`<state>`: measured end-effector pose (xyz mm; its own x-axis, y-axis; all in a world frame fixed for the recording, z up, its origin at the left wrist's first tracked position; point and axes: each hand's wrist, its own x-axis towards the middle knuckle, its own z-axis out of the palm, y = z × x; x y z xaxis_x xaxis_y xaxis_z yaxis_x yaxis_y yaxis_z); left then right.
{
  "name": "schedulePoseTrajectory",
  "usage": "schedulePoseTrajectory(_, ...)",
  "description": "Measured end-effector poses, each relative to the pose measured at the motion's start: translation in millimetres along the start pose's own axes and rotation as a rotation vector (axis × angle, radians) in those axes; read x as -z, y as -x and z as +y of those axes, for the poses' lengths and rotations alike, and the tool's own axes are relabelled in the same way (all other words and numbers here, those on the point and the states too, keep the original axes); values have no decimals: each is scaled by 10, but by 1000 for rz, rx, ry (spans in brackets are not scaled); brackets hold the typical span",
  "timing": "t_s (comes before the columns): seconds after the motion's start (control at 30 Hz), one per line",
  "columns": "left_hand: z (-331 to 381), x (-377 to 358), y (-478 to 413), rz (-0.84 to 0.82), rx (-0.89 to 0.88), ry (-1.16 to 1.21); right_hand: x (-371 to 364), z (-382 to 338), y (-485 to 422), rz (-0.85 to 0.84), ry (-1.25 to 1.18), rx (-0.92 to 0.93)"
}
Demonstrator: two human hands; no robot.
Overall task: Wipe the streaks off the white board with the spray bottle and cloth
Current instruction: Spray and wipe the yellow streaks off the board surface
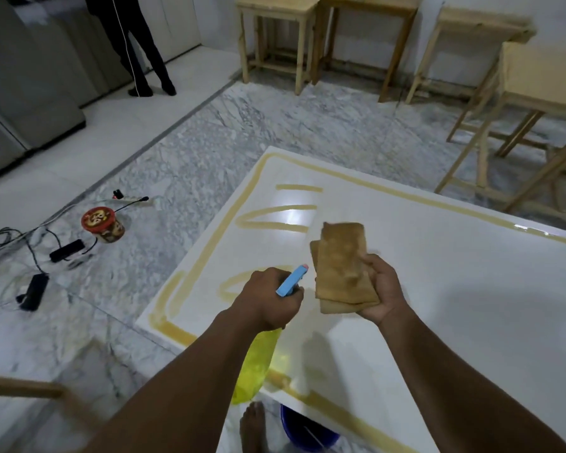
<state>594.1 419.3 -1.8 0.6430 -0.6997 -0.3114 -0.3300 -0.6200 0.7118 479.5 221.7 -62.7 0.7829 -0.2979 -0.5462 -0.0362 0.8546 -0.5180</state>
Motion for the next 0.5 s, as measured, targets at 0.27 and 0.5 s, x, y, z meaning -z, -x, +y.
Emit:
schedulePoseTrajectory(0.27,-329,350,-503,-32,-11,-47,-312,-178,-866,163,463,58)
schedulePoseTrajectory(0.5,-663,815,-1359,-25,-30,10,-991,-1163,-2184,444,1349,521)
